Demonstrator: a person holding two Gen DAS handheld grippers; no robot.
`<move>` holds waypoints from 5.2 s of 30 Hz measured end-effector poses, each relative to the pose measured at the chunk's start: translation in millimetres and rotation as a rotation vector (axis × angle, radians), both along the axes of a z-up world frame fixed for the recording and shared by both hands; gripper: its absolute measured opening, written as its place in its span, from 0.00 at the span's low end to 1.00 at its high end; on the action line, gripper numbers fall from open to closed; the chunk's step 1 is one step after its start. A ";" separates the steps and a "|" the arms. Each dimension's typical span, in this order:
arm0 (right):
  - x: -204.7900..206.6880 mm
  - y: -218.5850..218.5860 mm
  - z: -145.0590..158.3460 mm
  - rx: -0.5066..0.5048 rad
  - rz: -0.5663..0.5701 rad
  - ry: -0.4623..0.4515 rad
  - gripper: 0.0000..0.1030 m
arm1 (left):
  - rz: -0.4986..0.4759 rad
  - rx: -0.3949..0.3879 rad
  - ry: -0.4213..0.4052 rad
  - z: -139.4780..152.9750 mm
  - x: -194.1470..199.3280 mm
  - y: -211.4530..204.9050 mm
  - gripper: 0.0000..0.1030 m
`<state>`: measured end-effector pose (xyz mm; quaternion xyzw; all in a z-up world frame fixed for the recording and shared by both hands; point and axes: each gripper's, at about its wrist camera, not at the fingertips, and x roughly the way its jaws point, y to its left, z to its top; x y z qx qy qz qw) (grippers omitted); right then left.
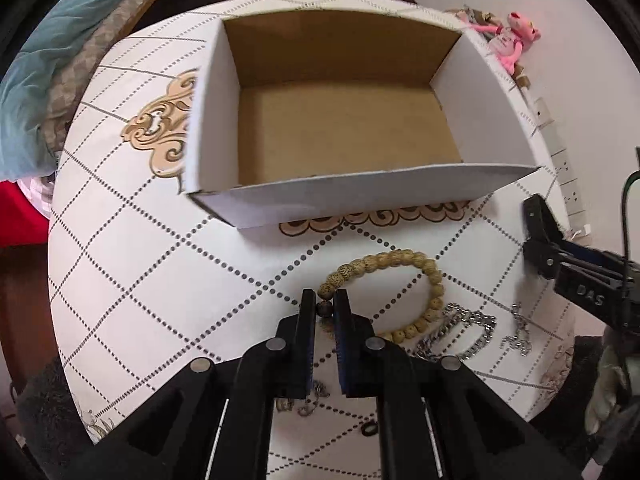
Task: Organize jewelry
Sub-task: 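Grasp the black watch band with the right tool while the left tool grasps the wooden bead bracelet, then carry both items into the white box while both tools open to release them, then lift both tools up and away from the box, then grasp the silver chain bracelet with the right tool while the left tool grasps a small silver charm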
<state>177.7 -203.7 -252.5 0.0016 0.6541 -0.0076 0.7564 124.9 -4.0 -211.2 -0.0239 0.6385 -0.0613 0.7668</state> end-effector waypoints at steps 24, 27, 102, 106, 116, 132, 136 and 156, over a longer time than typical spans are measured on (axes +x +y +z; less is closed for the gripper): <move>2.5 49.2 129.6 0.247 0.044 -0.241 0.40 | -0.035 -0.157 -0.271 155.7 41.4 17.2 0.06; 24.3 64.5 128.1 0.251 0.072 -0.231 0.40 | -0.033 -0.155 -0.259 148.2 68.4 19.0 0.06; -88.6 92.1 215.5 -0.008 0.115 -0.433 0.95 | 0.168 0.159 -0.415 185.1 -46.6 47.7 0.97; -92.5 91.6 214.4 0.012 0.112 -0.429 0.95 | 0.183 0.178 -0.410 182.3 -48.7 46.8 0.98; -100.3 53.4 141.7 0.075 0.013 -0.291 0.95 | 0.221 0.220 -0.326 113.3 -60.0 49.5 0.98; -80.5 57.8 9.4 0.106 0.025 -0.124 0.65 | 0.298 0.248 -0.122 12.9 -77.0 70.8 0.98; -69.9 74.0 -2.7 0.006 0.081 -0.123 0.52 | 0.311 0.244 -0.105 4.0 -80.0 77.0 0.98; -79.7 53.4 10.9 0.047 0.062 -0.169 0.08 | 0.136 0.107 -0.106 -22.8 -62.6 33.7 0.88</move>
